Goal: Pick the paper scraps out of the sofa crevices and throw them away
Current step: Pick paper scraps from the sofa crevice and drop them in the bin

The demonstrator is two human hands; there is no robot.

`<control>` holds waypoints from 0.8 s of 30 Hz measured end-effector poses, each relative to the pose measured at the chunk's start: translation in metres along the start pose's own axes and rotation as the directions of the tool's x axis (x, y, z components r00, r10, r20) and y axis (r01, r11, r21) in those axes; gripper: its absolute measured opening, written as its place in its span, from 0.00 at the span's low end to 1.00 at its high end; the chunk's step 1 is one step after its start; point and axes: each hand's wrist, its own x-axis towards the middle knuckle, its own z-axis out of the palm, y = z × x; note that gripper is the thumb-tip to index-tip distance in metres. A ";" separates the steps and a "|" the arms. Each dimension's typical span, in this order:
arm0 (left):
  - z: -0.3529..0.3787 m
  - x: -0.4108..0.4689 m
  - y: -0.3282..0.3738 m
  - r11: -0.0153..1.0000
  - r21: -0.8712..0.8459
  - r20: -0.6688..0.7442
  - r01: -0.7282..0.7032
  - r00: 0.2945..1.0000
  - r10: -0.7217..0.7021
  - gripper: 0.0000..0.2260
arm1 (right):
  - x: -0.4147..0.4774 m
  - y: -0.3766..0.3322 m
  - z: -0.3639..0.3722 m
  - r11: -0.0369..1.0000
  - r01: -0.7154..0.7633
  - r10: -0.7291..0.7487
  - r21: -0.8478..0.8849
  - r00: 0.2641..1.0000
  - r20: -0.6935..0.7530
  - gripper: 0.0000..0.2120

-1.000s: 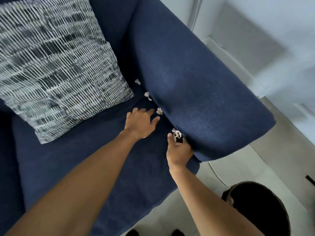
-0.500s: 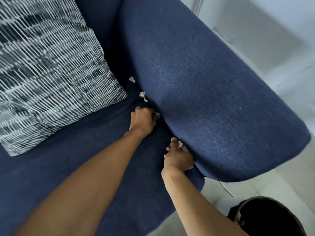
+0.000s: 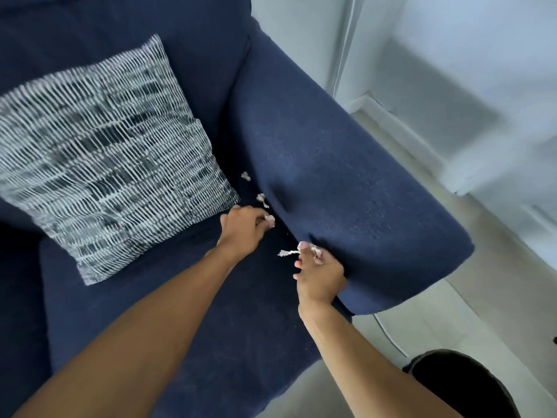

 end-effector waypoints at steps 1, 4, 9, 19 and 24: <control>-0.012 -0.003 0.008 1.000 0.001 -0.010 -0.010 1.000 0.010 0.08 | -0.006 -0.014 -0.002 1.000 0.029 -0.029 -0.006 1.000 0.007 0.09; -0.050 -0.011 0.037 0.999 0.002 -0.031 -0.047 0.998 0.047 0.07 | -0.022 -0.057 -0.011 0.995 0.098 -0.098 -0.003 0.995 0.009 0.08; -0.106 -0.026 0.096 0.994 0.016 -0.108 -0.109 0.988 0.111 0.08 | -0.045 -0.129 -0.038 0.972 0.225 -0.223 -0.062 0.974 0.037 0.07; -0.167 -0.055 0.215 0.973 0.039 -0.146 -0.229 0.962 0.233 0.07 | -0.048 -0.243 -0.145 0.834 0.468 -0.423 -0.294 0.883 0.206 0.06; -0.151 -0.065 0.265 0.956 0.073 -0.110 -0.284 0.951 0.291 0.07 | -0.035 -0.267 -0.209 0.693 0.544 -0.513 -0.473 0.833 0.207 0.12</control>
